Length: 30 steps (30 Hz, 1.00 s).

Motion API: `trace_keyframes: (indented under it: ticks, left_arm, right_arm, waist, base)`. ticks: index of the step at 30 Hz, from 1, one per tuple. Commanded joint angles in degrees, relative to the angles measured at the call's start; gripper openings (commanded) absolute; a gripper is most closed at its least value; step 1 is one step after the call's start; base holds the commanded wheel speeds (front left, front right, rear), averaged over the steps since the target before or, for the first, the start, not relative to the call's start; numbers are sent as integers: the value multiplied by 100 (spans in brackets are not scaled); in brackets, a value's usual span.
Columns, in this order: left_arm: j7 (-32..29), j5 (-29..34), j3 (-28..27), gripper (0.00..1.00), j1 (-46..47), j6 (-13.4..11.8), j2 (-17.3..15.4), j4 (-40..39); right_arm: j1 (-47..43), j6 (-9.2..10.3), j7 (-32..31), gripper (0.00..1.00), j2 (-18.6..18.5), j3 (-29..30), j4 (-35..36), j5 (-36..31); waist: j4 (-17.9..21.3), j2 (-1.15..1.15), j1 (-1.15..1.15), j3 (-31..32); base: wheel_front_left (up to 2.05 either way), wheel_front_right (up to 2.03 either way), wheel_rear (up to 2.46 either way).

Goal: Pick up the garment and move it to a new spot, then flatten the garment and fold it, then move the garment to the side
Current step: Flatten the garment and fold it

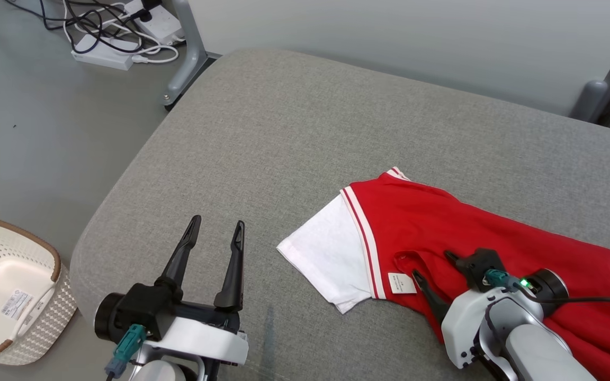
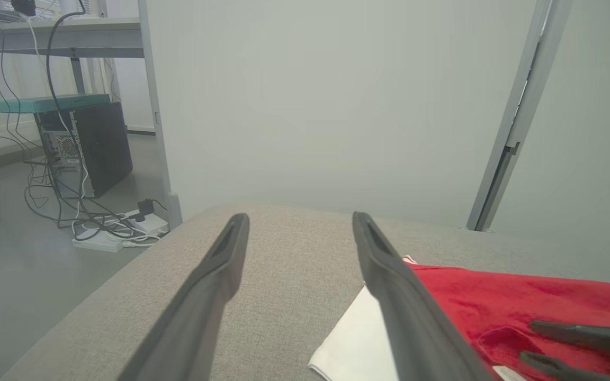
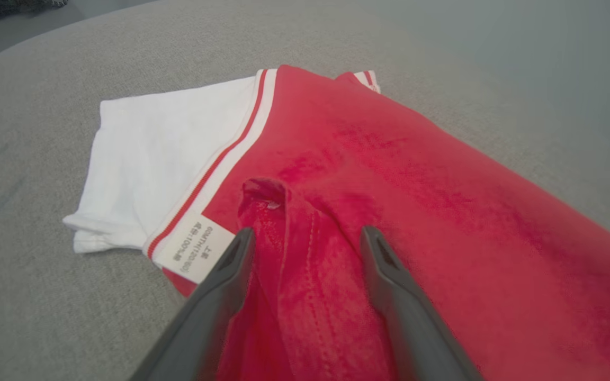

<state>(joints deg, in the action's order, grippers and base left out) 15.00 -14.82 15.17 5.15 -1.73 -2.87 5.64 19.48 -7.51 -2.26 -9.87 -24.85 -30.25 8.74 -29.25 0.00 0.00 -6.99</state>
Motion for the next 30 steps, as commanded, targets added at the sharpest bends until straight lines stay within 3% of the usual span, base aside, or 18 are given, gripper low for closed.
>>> trace_keyframes:
  ticks: [1,2,3,4,5,14,21,25,30]
  left_arm:
    - [24,-59,25,100,105,-42,-12,-21]
    - [24,-70,44,100,117,-62,-11,-25]
    - [24,-82,62,100,127,-76,-12,-28]
    - [24,-85,77,100,134,-90,-11,-27]
    - [24,-99,92,100,140,-105,-11,-23]
    - [24,-94,53,100,94,-131,-11,42]
    - [25,-28,-22,100,31,-89,-12,53]
    - [25,-16,-5,100,11,-65,-12,43]
    - [25,-45,67,100,40,-68,-13,5]
  right_arm:
    - [105,4,28,100,-30,-36,-126,7]
    - [137,4,13,100,-36,-64,-192,13]
    - [171,4,18,50,-38,-84,-254,28]
    - [208,4,41,14,-45,-99,-307,28]
    - [239,4,71,0,-53,-113,-345,24]
    - [423,4,484,0,16,-416,-179,281]
    - [730,4,464,0,-132,-590,885,796]
    - [993,4,288,0,-365,-297,1438,1067]
    - [1552,4,-109,0,-909,657,1844,1479]
  waist:
    - [-39,0,0,-39]
    - [-48,0,0,-53]
    - [-55,0,0,-63]
    - [-59,0,0,-69]
    - [-61,0,0,-70]
    - [125,0,0,115]
    - [469,0,0,319]
    - [602,0,0,353]
    - [748,0,0,254]
  base:
    - [0,0,0]
    - [0,0,0]
    - [0,0,0]
    - [0,0,0]
    - [0,0,0]
    - [0,0,0]
    - [0,0,0]
    - [0,0,0]
    - [0,0,0]
